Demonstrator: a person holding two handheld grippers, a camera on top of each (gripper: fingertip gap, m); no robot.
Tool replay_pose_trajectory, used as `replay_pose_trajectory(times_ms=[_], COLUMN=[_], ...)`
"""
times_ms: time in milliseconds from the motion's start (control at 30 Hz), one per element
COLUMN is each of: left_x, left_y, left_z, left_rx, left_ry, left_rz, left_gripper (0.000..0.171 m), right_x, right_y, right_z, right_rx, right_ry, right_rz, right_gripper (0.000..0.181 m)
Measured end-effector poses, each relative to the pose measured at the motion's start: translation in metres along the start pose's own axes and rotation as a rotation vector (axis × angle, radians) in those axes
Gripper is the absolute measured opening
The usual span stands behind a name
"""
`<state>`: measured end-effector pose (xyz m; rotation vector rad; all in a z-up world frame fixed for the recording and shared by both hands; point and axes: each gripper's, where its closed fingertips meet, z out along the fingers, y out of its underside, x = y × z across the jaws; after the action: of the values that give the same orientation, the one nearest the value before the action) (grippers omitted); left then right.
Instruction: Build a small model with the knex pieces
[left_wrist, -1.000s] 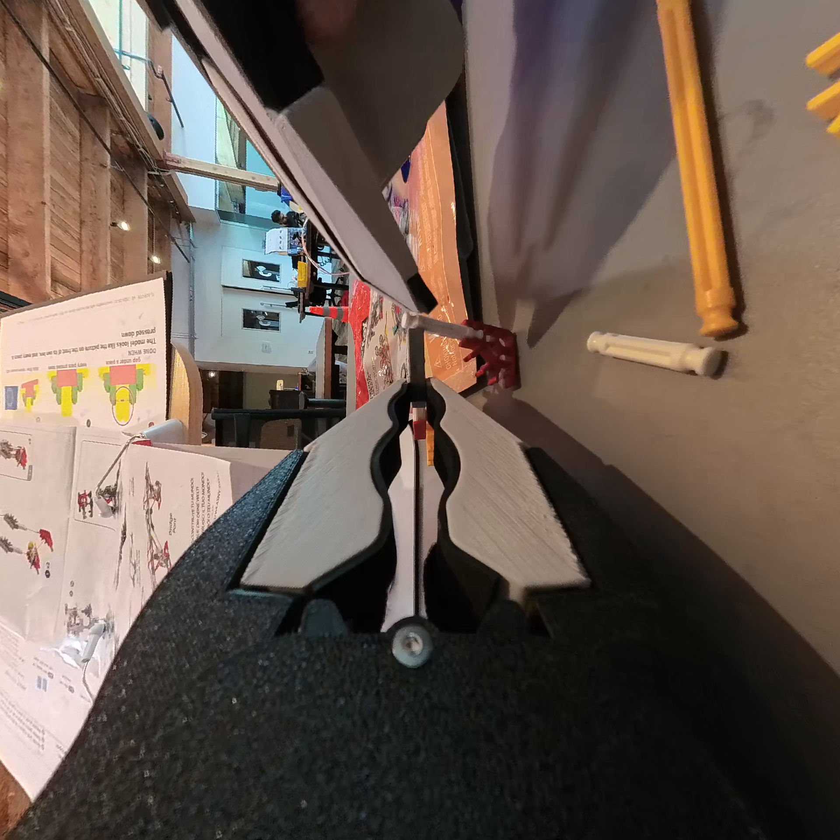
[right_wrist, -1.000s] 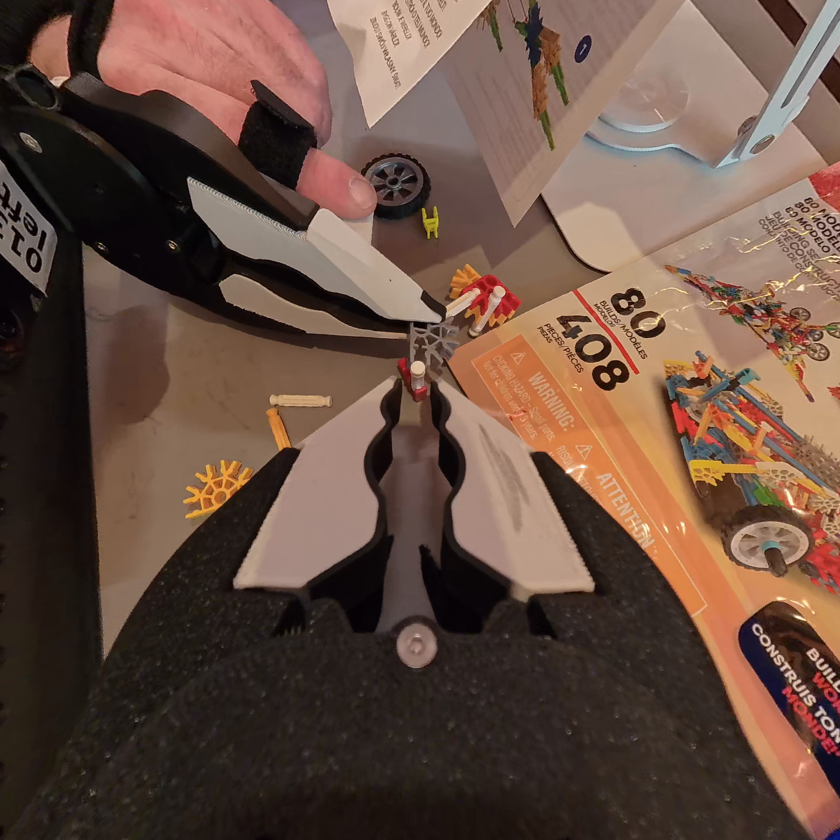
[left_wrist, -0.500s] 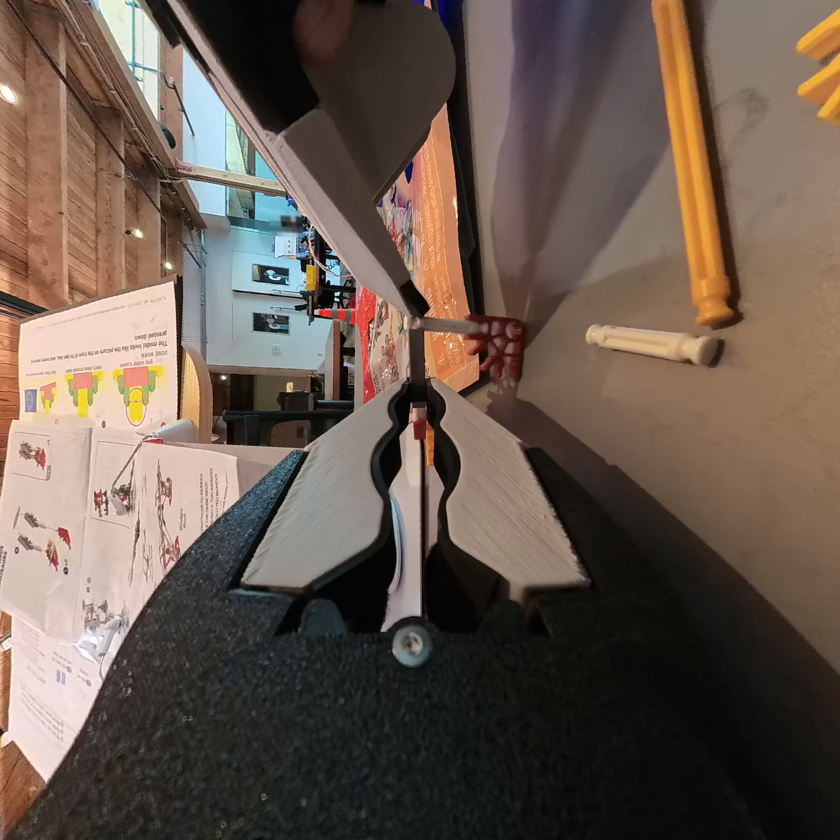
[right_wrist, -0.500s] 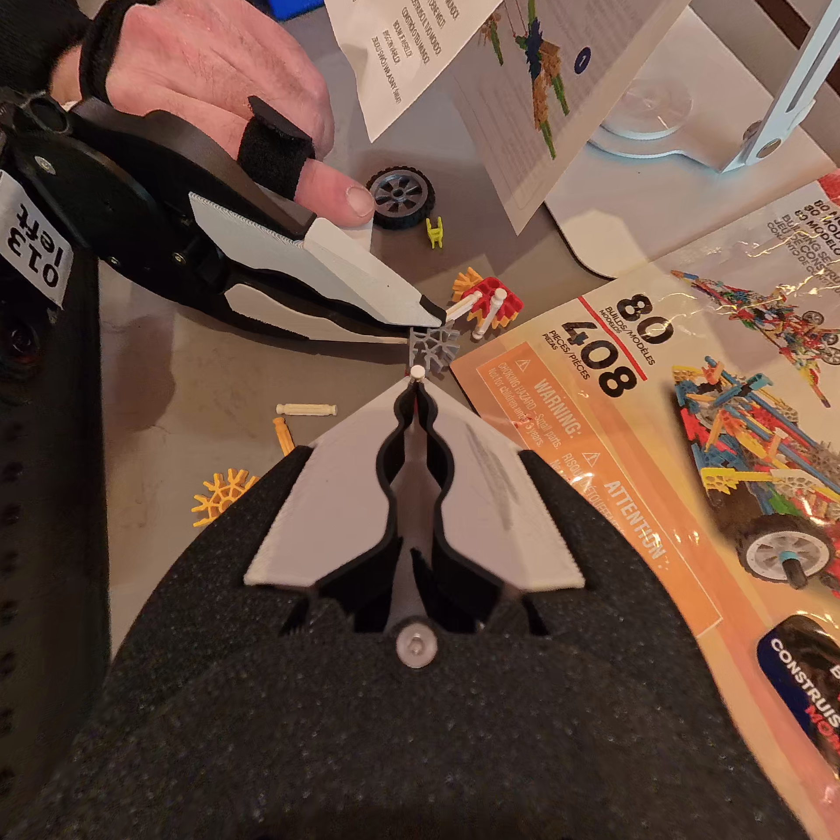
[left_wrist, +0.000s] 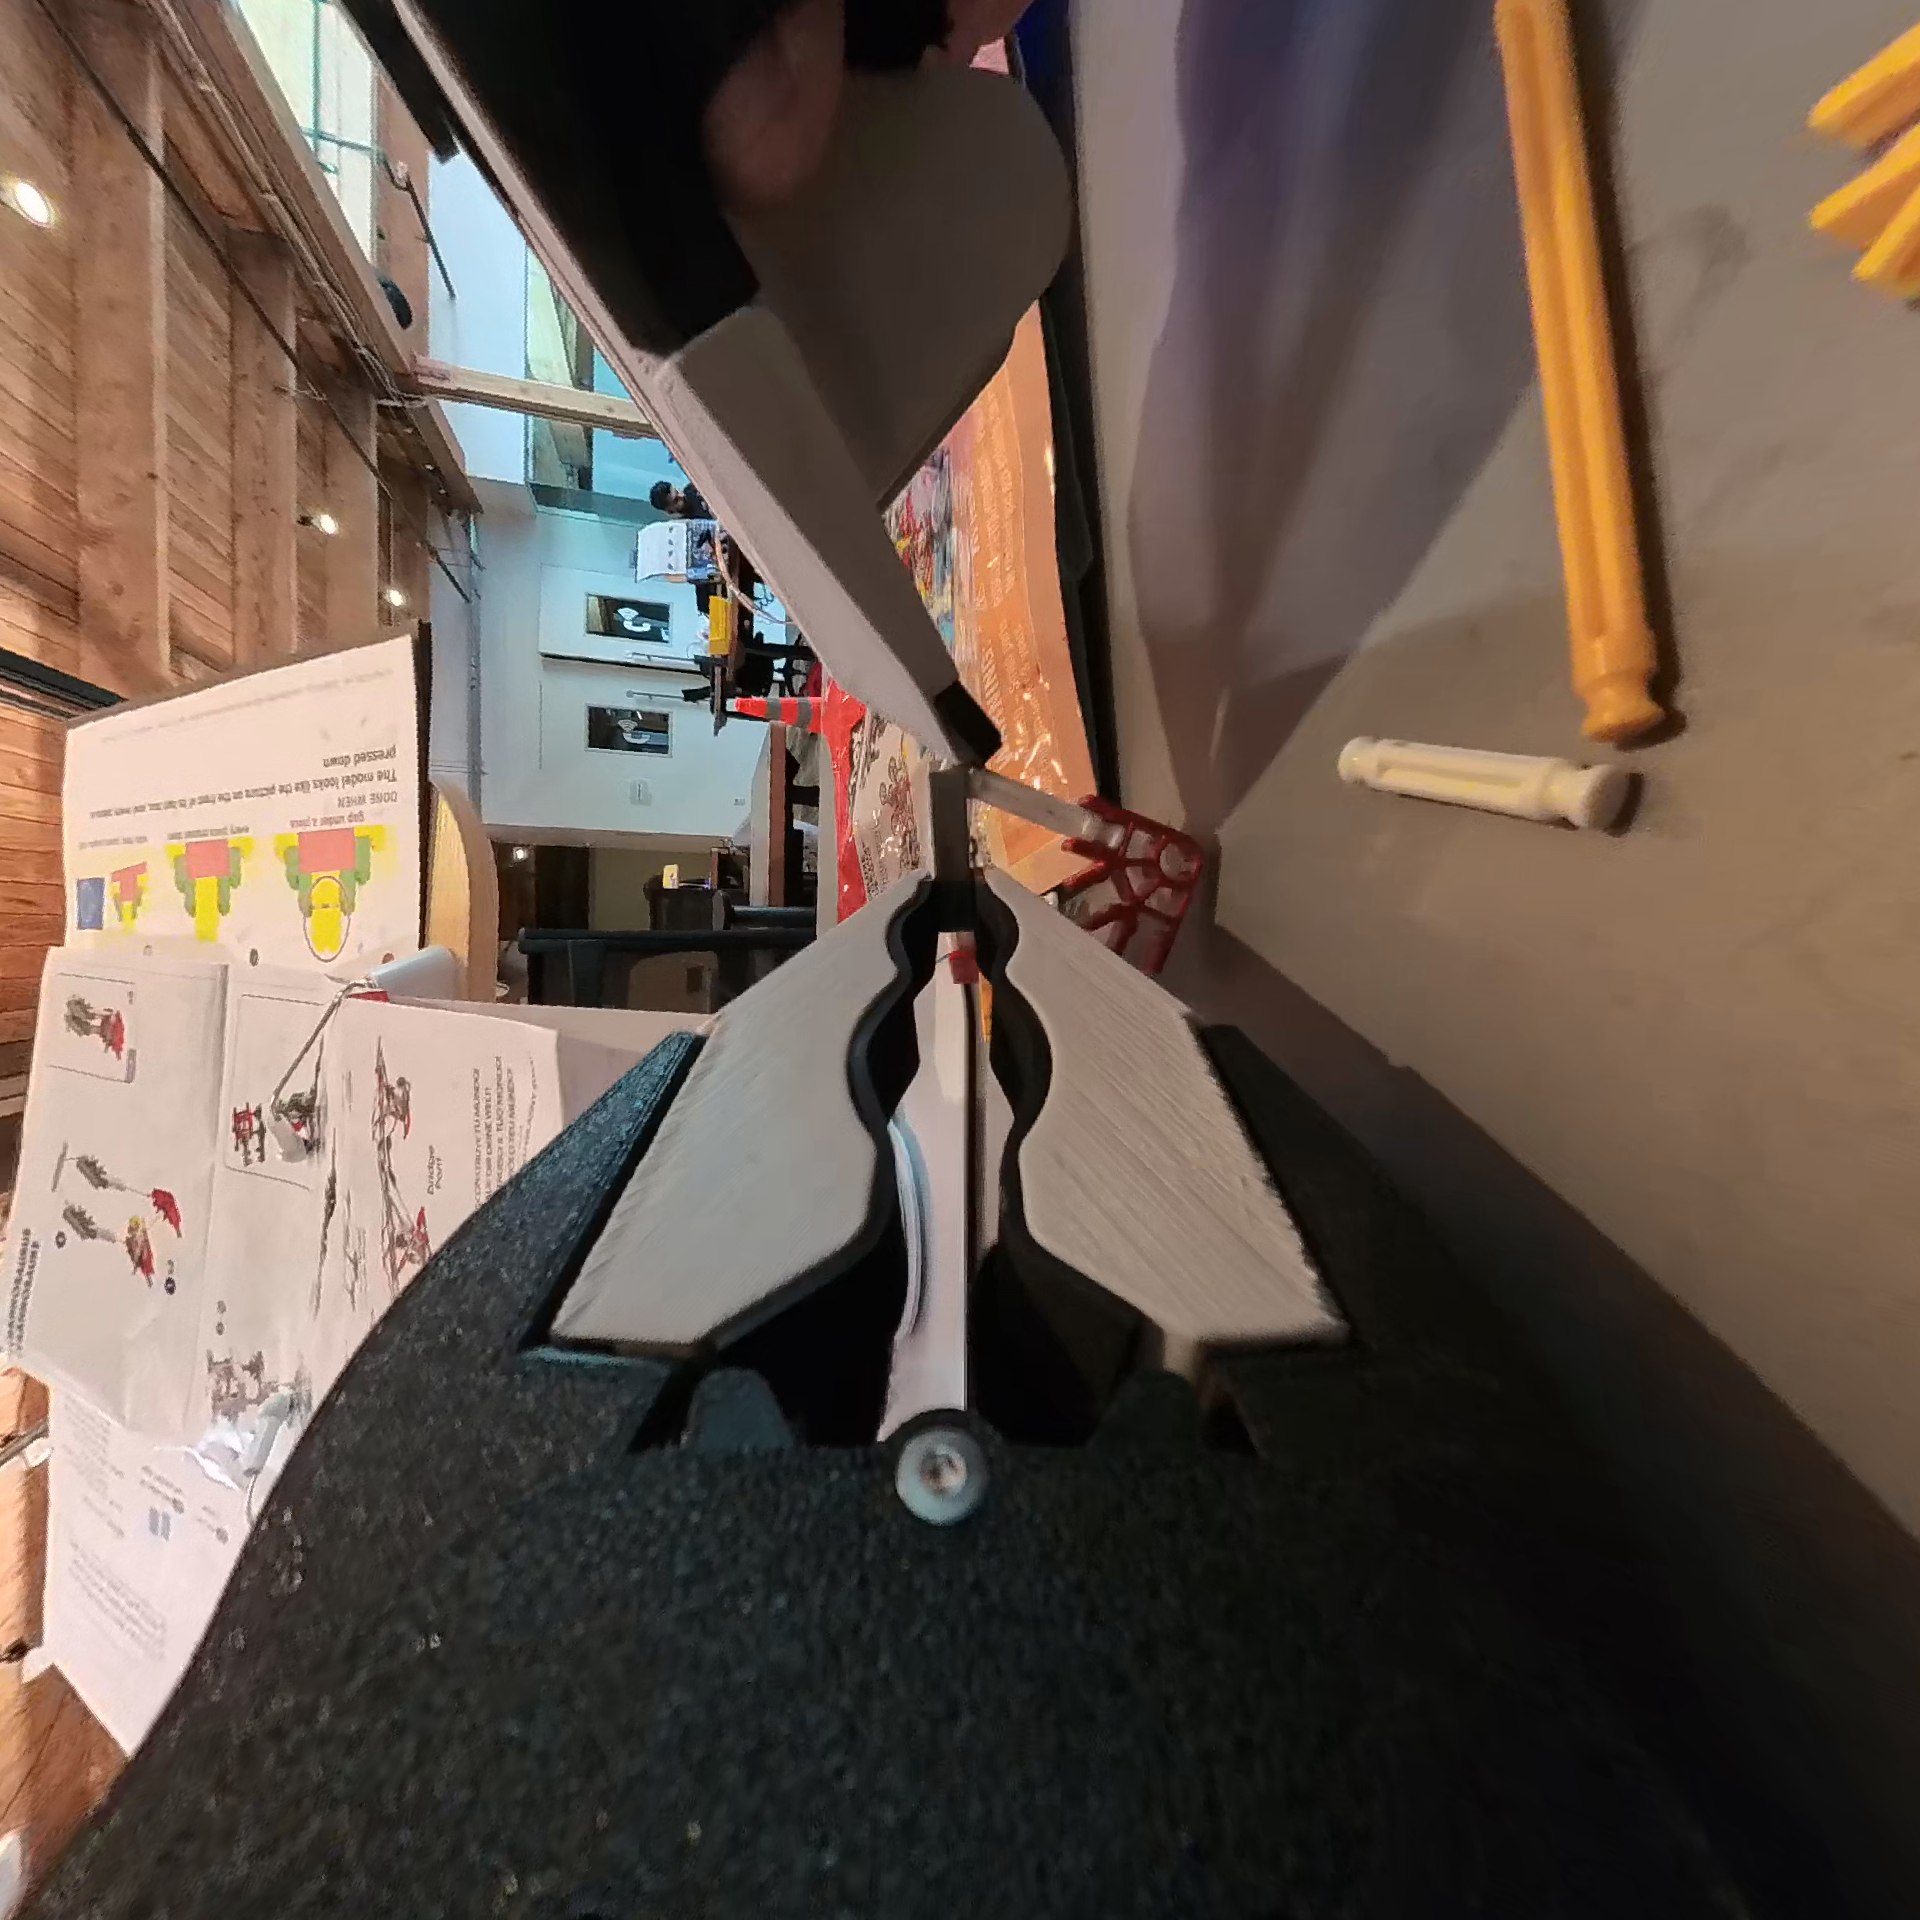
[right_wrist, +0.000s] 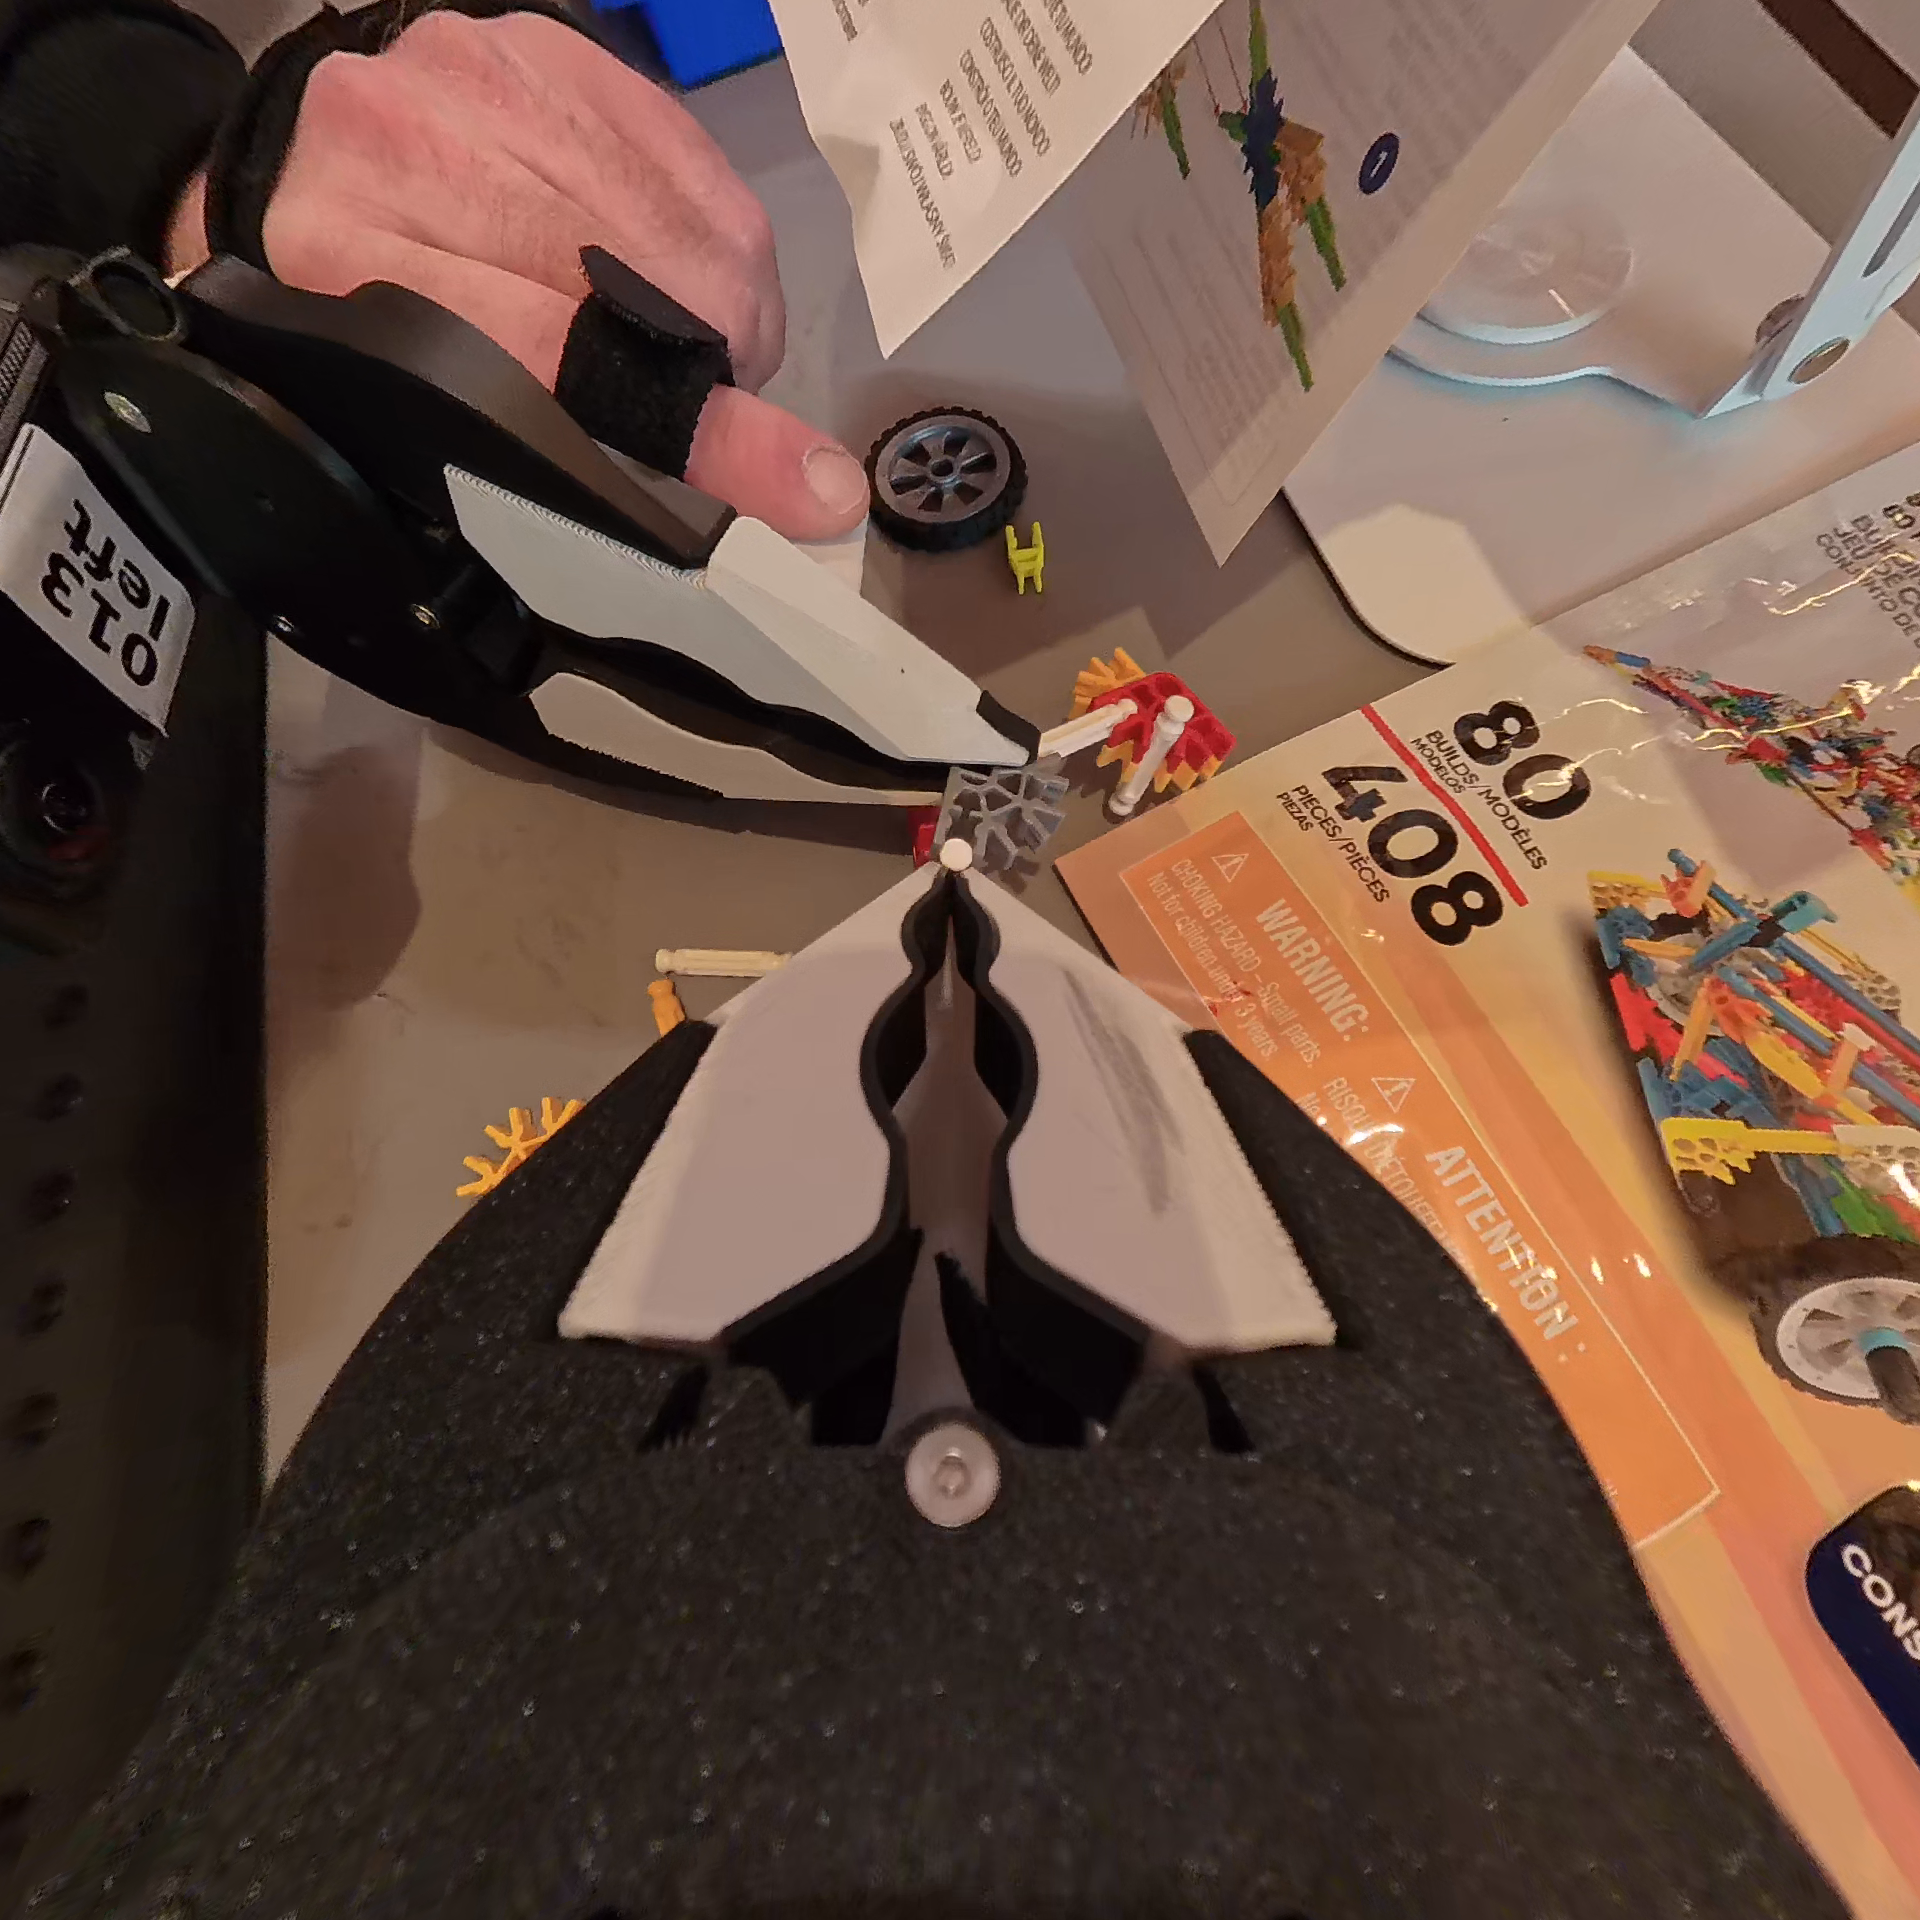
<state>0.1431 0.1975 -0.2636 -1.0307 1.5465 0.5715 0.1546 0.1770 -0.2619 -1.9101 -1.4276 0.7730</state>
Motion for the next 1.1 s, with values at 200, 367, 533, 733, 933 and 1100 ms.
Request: replay_pose_trajectory(times_ms=[200, 367, 533, 733, 933, 1100], left_x=[0.001, 0.0, 0.0, 0.001, 0.0, 0.002], left_y=[0.002, 0.003, 0.006, 0.006, 0.014, 0.022], left_z=[0.0, -0.002, -0.004, -0.007, -0.008, -0.006], left_rx=[0.001, 0.01, 0.007, 0.0, -0.02, -0.048], left_ry=[-0.011, -0.023, -0.029, -0.024, -0.009, 0.022], left_rz=[0.043, 0.075, 0.083, 0.08, 0.044, 0.014], left_gripper=[0.004, 0.005, 0.005, 0.005, 0.004, 0.006], right_x=[0.0, -0.002, -0.002, -0.002, -0.008, -0.005], right_y=[0.0, -0.002, -0.006, -0.01, -0.014, -0.011], right_z=[0.001, 0.001, 0.002, 0.002, 0.004, 0.014], right_rx=[0.005, 0.012, 0.028, 0.051, 0.056, -0.009], right_ry=[-0.01, -0.01, -0.008, 0.003, 0.023, 0.176], right_rz=[0.024, 0.019, 0.018, 0.008, -0.096, -0.343], right_gripper=[0.0, 0.0, 0.0, 0.0, 0.02, 0.033])
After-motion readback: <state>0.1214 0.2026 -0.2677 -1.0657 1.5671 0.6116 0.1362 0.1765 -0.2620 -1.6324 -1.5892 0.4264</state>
